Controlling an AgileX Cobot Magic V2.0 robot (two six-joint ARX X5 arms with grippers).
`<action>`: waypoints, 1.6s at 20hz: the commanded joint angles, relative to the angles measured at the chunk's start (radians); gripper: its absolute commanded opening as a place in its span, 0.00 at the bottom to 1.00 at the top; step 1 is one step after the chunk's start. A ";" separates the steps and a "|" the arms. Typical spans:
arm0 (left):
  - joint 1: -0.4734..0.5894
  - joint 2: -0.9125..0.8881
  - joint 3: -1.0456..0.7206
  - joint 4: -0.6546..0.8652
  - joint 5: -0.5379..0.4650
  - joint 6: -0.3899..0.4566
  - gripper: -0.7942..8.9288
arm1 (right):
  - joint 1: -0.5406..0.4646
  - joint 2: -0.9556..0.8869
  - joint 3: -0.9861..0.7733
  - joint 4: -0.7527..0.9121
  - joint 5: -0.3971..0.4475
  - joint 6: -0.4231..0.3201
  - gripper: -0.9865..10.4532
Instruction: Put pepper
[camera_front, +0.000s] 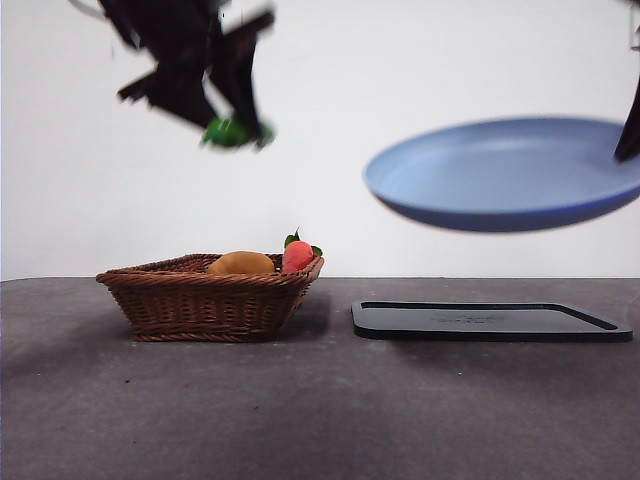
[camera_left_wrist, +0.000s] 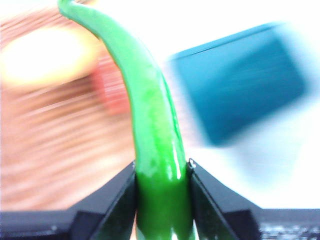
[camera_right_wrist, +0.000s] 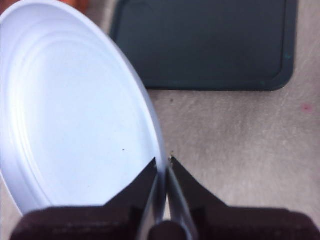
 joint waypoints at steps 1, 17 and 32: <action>-0.061 -0.025 0.020 0.001 0.089 -0.017 0.21 | 0.001 0.100 0.021 0.072 -0.005 0.077 0.09; -0.404 0.208 0.019 0.139 -0.080 0.096 0.21 | 0.004 0.254 0.021 0.150 -0.166 0.227 0.09; -0.405 0.241 0.020 0.123 -0.078 0.116 0.32 | 0.003 0.254 0.021 0.099 -0.187 0.226 0.09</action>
